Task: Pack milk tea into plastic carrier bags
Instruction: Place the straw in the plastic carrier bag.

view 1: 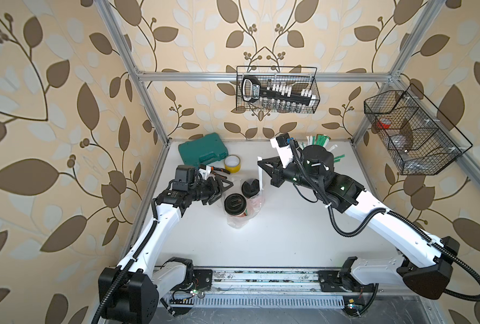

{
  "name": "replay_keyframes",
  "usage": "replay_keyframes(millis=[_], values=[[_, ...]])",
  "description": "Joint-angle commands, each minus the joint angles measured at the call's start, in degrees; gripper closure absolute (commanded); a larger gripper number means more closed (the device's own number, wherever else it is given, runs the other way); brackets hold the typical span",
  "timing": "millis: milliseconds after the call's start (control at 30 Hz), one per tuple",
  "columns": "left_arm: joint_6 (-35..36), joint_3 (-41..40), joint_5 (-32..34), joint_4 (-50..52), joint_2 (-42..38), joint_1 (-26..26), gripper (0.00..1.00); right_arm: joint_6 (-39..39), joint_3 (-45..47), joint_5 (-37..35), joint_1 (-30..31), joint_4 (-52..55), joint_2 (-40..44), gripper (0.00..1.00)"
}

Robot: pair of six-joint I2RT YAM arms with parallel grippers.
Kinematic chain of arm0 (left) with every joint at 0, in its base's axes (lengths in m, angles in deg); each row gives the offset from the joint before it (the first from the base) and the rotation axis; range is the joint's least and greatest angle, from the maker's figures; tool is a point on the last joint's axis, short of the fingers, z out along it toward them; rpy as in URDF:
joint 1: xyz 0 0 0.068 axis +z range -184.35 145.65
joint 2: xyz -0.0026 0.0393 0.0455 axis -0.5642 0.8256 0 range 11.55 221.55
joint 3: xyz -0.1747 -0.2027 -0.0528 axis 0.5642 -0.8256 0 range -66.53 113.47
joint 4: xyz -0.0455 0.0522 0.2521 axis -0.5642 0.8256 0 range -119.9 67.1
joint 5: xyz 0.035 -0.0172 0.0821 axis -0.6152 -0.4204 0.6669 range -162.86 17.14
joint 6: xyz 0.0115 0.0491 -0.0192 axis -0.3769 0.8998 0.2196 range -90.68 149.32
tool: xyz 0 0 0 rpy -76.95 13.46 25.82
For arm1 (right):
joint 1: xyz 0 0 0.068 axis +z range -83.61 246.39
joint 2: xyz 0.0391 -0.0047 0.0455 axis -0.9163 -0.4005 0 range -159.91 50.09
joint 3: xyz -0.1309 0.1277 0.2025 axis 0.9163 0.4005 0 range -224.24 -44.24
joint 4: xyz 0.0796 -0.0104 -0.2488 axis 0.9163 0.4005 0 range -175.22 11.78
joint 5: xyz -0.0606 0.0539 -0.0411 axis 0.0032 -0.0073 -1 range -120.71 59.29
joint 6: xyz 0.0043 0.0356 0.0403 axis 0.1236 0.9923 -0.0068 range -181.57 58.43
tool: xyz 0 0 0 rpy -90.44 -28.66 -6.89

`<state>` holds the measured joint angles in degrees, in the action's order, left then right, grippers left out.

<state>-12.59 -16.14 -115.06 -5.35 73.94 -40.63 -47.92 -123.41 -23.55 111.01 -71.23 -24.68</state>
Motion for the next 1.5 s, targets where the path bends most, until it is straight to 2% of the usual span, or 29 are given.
replay_keyframes(millis=[0,600,667,767,1233,1467], values=[[0.69,1.82,-2.19,-1.60,-0.08,0.60,0.31,-1.78,0.05,-2.46,0.37,0.19,-0.20,1.00],[0.85,1.99,-2.37,-1.88,0.61,0.64,0.34,-1.97,4.91,0.58,0.47,-6.44,-0.43,1.00],[0.87,1.99,-2.37,-1.98,0.80,0.61,0.36,-1.79,5.08,0.47,0.47,-6.85,-0.06,1.00],[0.83,2.08,-2.45,-2.07,1.13,0.65,0.45,-1.14,5.38,1.43,0.47,-8.25,0.57,1.00],[0.75,2.78,-2.45,-1.96,2.21,0.66,0.51,-1.93,3.02,1.66,0.53,-7.25,1.19,1.00],[0.79,2.87,-2.45,-1.83,2.38,0.63,0.53,-2.73,4.12,-2.33,0.51,-4.51,1.71,1.00]])
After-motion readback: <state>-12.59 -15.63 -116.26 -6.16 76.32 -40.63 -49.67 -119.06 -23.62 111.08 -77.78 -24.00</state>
